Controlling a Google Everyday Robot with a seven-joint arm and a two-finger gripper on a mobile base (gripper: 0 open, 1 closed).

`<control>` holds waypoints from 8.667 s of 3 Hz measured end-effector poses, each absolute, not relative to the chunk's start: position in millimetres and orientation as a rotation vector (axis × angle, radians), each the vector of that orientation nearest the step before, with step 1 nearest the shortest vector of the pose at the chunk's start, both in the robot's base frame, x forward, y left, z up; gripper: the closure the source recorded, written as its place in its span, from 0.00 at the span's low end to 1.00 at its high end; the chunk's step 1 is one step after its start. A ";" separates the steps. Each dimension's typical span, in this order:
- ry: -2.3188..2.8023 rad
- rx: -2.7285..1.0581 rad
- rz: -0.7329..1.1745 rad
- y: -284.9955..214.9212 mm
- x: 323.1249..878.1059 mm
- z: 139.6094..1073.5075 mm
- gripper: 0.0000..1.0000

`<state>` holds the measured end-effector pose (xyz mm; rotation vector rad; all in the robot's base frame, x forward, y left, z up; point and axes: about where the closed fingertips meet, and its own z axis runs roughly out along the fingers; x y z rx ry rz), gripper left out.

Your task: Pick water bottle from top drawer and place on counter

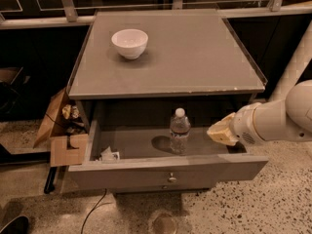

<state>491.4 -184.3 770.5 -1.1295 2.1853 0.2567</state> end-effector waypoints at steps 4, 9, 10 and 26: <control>2.086 -1.012 0.399 -157.6 525.7 733.9 0.13; 1.857 -0.977 0.529 -88.7 563.5 706.8 0.10; 1.815 -1.006 0.486 -82.2 571.1 697.6 0.10; 1.788 -1.104 0.475 -109.2 657.5 985.6 1.00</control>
Offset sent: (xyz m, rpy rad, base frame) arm 0.0282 0.0159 -0.0341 0.1357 -0.0388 -0.0257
